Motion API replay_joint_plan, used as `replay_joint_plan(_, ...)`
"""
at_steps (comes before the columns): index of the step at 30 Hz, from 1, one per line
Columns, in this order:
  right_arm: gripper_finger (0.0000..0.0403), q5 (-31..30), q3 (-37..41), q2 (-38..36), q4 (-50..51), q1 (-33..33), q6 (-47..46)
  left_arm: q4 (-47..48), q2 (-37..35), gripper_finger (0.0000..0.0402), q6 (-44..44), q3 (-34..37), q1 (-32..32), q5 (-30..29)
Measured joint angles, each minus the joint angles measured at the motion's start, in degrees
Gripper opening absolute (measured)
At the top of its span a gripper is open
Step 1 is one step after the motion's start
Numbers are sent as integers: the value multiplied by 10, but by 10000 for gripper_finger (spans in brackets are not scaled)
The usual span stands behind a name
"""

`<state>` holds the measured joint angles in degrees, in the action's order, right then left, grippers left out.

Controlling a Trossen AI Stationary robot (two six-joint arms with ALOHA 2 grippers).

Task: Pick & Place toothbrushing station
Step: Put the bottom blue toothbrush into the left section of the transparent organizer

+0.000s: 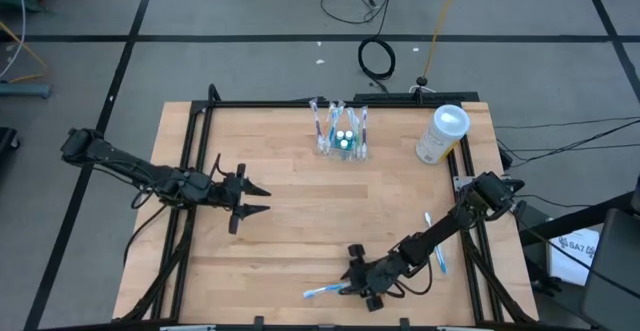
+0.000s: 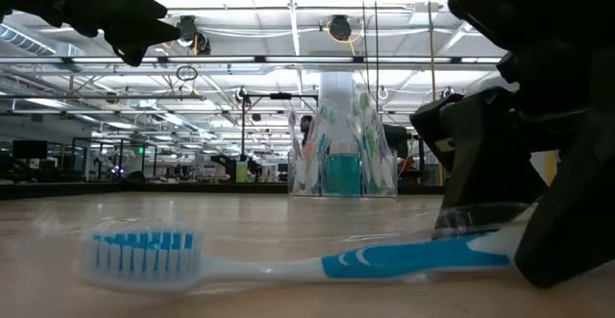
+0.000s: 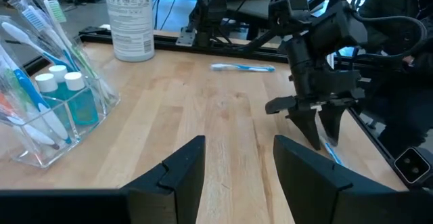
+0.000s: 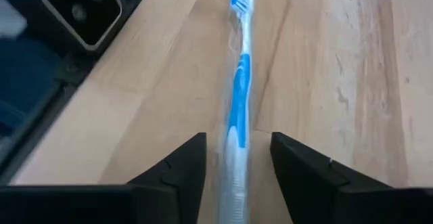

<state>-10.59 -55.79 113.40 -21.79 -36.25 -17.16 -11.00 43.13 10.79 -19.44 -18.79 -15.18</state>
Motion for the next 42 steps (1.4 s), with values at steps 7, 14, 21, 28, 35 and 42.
replay_joint_plan(7, 85, 1, 0, 0, 0, 1, 59, 0, 0, 182, 0, 0, 0, 0)
replay_joint_plan(14, 16, -2, 3, -12, -9, 12, 108, 0, 0, 182, 0, 0, 0, 0)
replay_joint_plan(21, 30, -157, 2, -96, -25, 43, 251, 0, 0, 182, -6, 0, 0, 0)
replay_joint_plan(28, 16, -196, 2, -194, -73, 110, 374, 1, 0, 182, -36, 0, 0, 0)
replay_joint_plan(35, 27, -144, 2, -234, -135, 174, 370, 0, 0, 182, -88, 0, 0, 0)
replay_joint_plan(42, 20, -56, 37, -211, -249, 217, 348, -67, 0, 182, -127, 0, 5, -5)
